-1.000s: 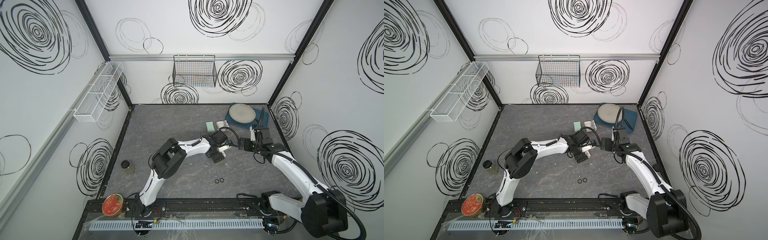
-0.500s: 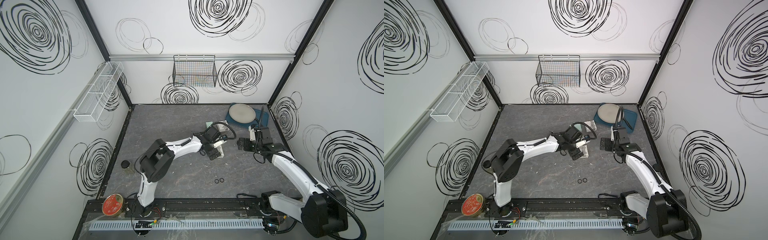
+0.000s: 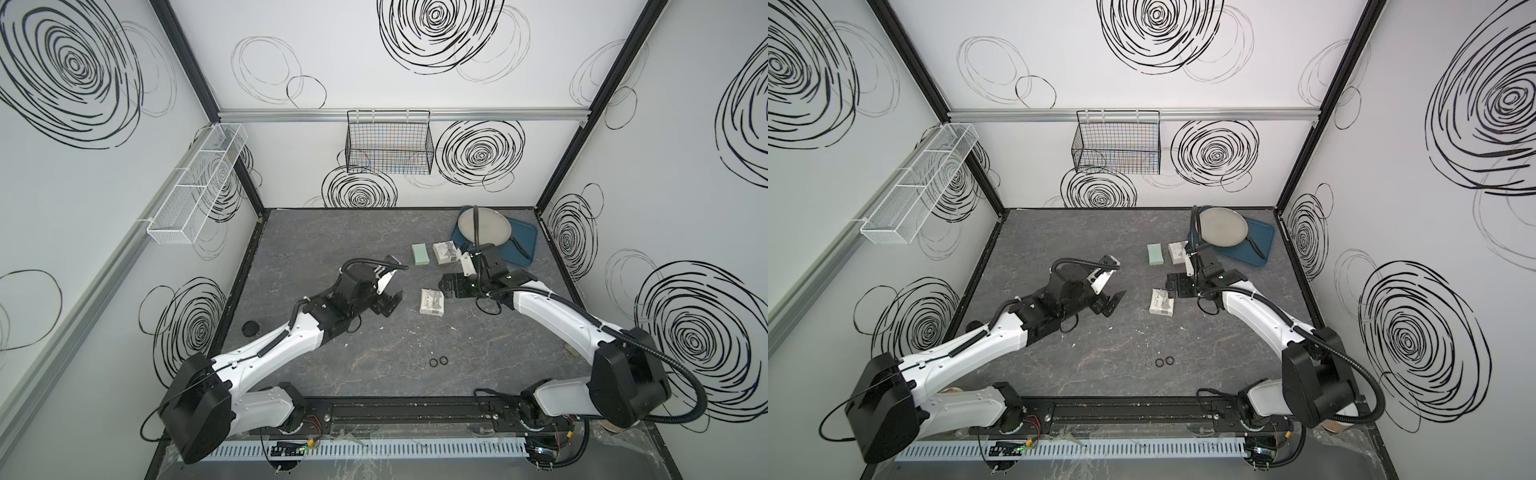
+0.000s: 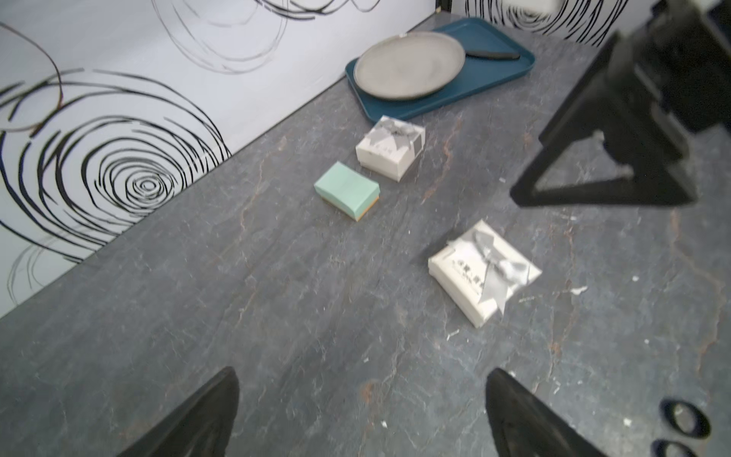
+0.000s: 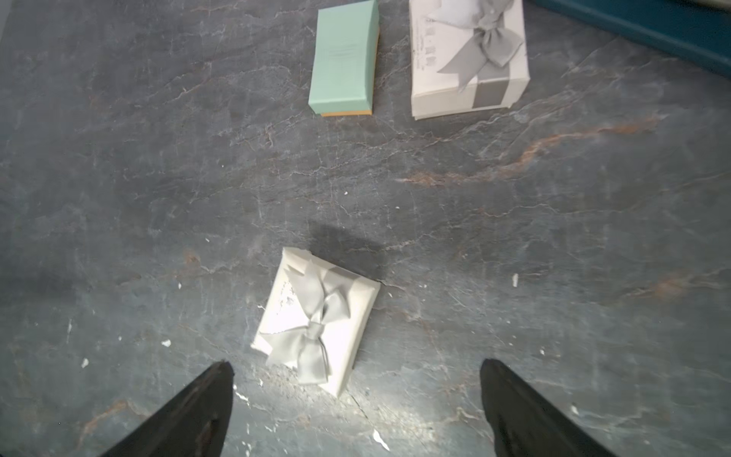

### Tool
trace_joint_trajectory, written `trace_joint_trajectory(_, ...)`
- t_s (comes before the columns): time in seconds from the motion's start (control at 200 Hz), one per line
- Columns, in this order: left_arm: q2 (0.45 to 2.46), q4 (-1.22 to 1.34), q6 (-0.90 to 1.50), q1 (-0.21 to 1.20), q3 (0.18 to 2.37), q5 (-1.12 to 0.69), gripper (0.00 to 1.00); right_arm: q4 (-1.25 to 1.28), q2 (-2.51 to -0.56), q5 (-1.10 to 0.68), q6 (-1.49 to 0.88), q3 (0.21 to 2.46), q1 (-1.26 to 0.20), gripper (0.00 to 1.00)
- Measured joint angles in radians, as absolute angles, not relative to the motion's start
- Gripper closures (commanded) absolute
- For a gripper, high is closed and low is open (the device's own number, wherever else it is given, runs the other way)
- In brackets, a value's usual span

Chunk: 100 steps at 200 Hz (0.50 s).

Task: Take the rings out of the lift-off lid box
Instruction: Move the jewelry box to the center of the board, then pick up the jewelry box from the center of the board.

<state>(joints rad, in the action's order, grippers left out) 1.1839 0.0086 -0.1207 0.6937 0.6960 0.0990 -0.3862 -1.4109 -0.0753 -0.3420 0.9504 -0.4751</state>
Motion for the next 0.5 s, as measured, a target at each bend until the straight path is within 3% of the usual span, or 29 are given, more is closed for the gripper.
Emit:
trace_joint_trajectory(0.22,1.037,0.111,-0.077,0.727,0.433,0.127,0.00,-0.375,-1.452,-0.013,-0.508,0.950,-0.553,0.00)
trace_joint_trajectory(0.5,0.988,0.313,-0.074,0.733,0.326,0.055,0.00,-0.384,-1.575,0.034,-0.645,0.964,-0.627,0.00)
